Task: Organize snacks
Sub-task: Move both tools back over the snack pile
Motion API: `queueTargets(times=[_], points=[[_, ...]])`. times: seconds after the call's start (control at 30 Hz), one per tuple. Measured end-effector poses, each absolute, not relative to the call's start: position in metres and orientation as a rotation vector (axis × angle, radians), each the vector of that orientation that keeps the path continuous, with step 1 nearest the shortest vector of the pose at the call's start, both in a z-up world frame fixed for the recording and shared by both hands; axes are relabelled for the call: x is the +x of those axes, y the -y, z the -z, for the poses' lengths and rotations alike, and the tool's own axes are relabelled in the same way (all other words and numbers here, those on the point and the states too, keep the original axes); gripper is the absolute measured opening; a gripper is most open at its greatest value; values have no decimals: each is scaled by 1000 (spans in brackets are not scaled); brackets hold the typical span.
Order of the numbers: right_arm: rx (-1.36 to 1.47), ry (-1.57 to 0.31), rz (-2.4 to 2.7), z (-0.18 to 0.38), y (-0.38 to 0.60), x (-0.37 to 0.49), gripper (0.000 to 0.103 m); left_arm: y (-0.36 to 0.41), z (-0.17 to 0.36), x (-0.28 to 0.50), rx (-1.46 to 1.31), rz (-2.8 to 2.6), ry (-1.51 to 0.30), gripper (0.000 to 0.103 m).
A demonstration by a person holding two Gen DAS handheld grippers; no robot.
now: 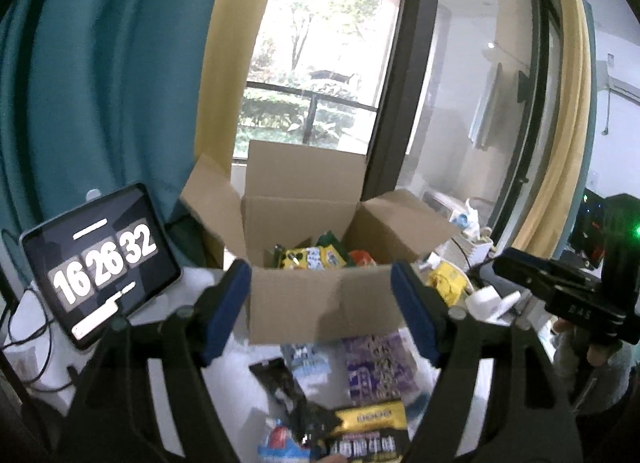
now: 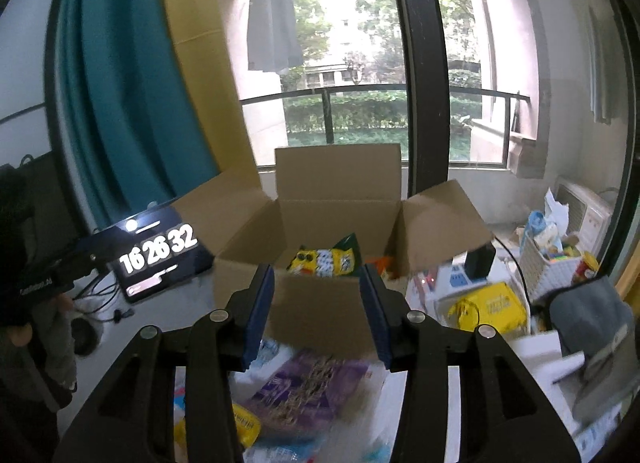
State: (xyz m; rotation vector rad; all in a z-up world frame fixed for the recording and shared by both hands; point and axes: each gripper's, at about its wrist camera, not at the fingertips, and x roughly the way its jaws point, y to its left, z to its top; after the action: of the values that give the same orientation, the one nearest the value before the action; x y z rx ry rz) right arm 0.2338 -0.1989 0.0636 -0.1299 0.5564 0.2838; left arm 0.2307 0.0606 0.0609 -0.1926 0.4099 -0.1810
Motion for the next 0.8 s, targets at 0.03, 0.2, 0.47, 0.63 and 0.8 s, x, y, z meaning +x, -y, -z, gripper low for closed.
queueTargets(times=[0.03,0.2,0.47,0.63,0.8], points=[[-130,-559,-288,-62,199,224,47,-61,-58,223,-191,181,-413,75],[-136,-579,-301,-54,195,186,48,-65,-44,189,-207,185,-435,80],[-138,-626,-318,-37,184,138,54,-69,-16,145,-222,177,-494,83],[-132,-657,-321,-23,179,116,55,-69,5,123,-230,170,-537,83],[-128,-704,-324,-6,175,98,56,-70,29,106,-238,155,-589,84]])
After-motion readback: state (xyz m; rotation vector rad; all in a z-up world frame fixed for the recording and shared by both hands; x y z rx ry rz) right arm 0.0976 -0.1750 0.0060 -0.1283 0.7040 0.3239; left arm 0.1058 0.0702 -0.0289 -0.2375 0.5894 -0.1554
